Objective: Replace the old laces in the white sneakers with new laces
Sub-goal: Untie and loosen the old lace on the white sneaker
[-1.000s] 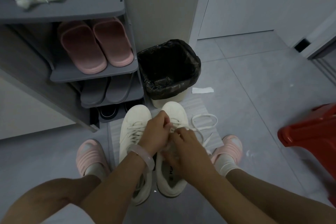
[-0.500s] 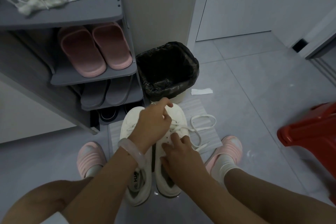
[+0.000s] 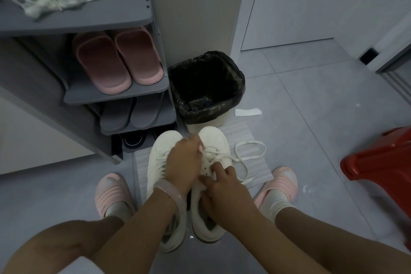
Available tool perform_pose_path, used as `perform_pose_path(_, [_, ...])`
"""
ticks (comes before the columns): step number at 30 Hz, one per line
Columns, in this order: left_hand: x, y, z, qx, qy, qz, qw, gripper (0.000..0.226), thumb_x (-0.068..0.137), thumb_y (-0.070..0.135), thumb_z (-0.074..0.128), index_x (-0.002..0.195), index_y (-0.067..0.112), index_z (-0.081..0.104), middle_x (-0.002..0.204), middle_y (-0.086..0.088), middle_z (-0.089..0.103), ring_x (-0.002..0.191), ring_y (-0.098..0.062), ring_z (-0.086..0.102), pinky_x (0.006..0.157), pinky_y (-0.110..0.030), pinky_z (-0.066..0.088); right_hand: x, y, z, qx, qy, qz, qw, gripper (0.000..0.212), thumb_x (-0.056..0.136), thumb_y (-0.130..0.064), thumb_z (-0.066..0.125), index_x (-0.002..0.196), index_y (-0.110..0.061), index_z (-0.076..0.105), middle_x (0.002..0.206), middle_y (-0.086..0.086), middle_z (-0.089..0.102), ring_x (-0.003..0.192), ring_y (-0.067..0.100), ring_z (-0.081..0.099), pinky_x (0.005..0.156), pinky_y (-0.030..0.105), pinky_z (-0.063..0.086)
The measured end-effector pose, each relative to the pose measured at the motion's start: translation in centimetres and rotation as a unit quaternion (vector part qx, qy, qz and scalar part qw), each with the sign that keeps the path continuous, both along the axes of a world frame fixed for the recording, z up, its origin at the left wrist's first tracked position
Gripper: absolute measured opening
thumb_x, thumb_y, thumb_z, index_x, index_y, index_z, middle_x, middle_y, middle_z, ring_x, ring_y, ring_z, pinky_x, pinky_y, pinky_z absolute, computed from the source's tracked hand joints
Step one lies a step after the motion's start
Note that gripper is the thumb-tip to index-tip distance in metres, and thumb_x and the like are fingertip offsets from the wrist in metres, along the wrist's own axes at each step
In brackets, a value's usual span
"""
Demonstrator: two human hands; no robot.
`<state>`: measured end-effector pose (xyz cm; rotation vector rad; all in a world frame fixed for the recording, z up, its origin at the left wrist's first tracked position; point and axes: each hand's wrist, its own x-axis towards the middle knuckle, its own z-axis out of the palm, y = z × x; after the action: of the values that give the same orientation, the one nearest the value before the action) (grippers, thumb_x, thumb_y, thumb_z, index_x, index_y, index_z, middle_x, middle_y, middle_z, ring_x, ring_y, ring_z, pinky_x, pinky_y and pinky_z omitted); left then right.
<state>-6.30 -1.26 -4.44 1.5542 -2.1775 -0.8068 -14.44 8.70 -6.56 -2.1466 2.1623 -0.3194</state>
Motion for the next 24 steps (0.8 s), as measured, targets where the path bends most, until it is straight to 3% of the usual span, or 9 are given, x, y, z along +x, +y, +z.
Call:
perform_pose_path(3, [-0.1, -0.6, 1.4, -0.068, 0.071, 0.055, 0.994, 0.012, 0.09, 0.007, 0.048, 0.099, 0.007, 0.056, 0.094, 0.0, 0.05, 0.081, -0.013, 0.045, 0.063, -0.017, 0.024, -0.2, 0.0, -0.1, 0.007, -0.009, 0.003, 1.0, 0.022, 0.062, -0.034, 0.061, 0.079, -0.025, 0.069, 0.088, 0.003, 0.059, 0.067, 0.021, 0.057, 0.031, 0.02, 0.037])
perform_pose_path(5, [0.2, -0.2, 0.7, -0.001, 0.036, 0.035, 0.999, 0.013, 0.09, 0.014, 0.05, 0.103, 0.01, 0.051, 0.098, -0.001, 0.049, 0.085, -0.016, 0.048, 0.065, -0.019, 0.025, -0.1, -0.1, 0.0, 0.014, -0.023, 0.009, 1.0, 0.022, 0.061, -0.033, 0.061, 0.079, -0.023, 0.07, 0.087, 0.004, 0.059, 0.066, 0.021, 0.057, 0.032, 0.02, 0.039])
perform_pose_path(7, [0.4, 0.5, -1.4, 0.088, -0.03, -0.01, 0.996, 0.008, 0.091, 0.018, 0.049, 0.088, 0.011, 0.048, 0.095, -0.008, 0.056, 0.091, -0.024, 0.055, 0.069, -0.025, 0.032, 0.0, -0.1, 0.4, 0.025, -0.028, 0.012, 0.999, 0.021, 0.058, -0.032, 0.063, 0.076, -0.023, 0.068, 0.085, 0.002, 0.059, 0.065, 0.019, 0.056, 0.034, 0.015, 0.034])
perform_pose_path(10, [0.2, 0.8, -2.5, 0.081, -0.085, -0.036, 0.992, 0.018, 0.093, 0.017, 0.047, 0.076, 0.011, 0.044, 0.091, -0.015, 0.061, 0.086, -0.026, 0.057, 0.069, -0.028, 0.036, -0.1, -0.1, 0.5, 0.037, -0.024, 0.008, 0.999, 0.023, 0.054, -0.031, 0.073, 0.074, -0.023, 0.067, 0.083, 0.0, 0.058, 0.063, 0.016, 0.055, 0.039, 0.012, 0.024])
perform_pose_path(13, [0.1, -0.4, 0.1, -0.024, 0.043, 0.068, 0.996, 0.018, 0.093, 0.011, 0.047, 0.076, 0.007, 0.049, 0.076, -0.009, 0.053, 0.072, -0.018, 0.046, 0.063, -0.021, 0.027, -0.2, 0.0, 0.7, 0.059, -0.048, 0.004, 0.997, 0.02, 0.059, -0.028, 0.066, 0.079, -0.022, 0.069, 0.089, 0.005, 0.06, 0.067, 0.023, 0.058, 0.034, 0.02, 0.038])
perform_pose_path(16, [0.6, -2.1, 2.4, -0.091, 0.162, 0.127, 0.974, 0.017, 0.093, 0.01, 0.049, 0.076, 0.008, 0.05, 0.066, 0.002, 0.045, 0.06, -0.009, 0.041, 0.057, -0.016, 0.032, -0.2, -0.1, 0.7, 0.087, -0.055, 0.006, 0.995, 0.025, 0.074, -0.028, 0.057, 0.093, -0.019, 0.069, 0.104, 0.008, 0.057, 0.082, 0.029, 0.057, 0.044, 0.029, 0.046])
perform_pose_path(18, [0.6, -1.8, 2.2, -0.017, 0.106, 0.078, 0.991, 0.015, 0.092, 0.012, 0.049, 0.079, 0.014, 0.043, 0.067, 0.007, 0.043, 0.06, -0.006, 0.042, 0.054, -0.014, 0.034, -0.2, -0.2, 0.9, 0.096, -0.06, 0.0, 0.994, 0.024, 0.071, -0.028, 0.057, 0.09, -0.02, 0.07, 0.099, 0.007, 0.058, 0.079, 0.027, 0.057, 0.042, 0.028, 0.046])
perform_pose_path(21, [0.3, 0.1, -0.1, 0.127, -0.034, -0.035, 0.991, 0.025, 0.092, 0.016, 0.048, 0.07, 0.016, 0.035, 0.069, 0.005, 0.043, 0.072, -0.017, 0.048, 0.063, -0.024, 0.034, 0.0, -0.2, 1.1, 0.099, -0.043, 0.009, 0.994, 0.022, 0.057, -0.03, 0.069, 0.078, -0.023, 0.07, 0.086, 0.002, 0.06, 0.065, 0.02, 0.057, 0.036, 0.018, 0.038])
perform_pose_path(24, [-0.1, 1.0, -1.8, 0.099, -0.073, -0.072, 0.99, 0.024, 0.094, 0.015, 0.042, 0.071, 0.014, 0.035, 0.079, -0.005, 0.049, 0.078, -0.024, 0.051, 0.065, -0.027, 0.032, 0.0, -0.2, 1.3, 0.094, -0.024, 0.016, 0.995, 0.028, 0.047, -0.034, 0.08, 0.07, -0.025, 0.067, 0.082, -0.001, 0.06, 0.062, 0.015, 0.056, 0.037, 0.013, 0.026])
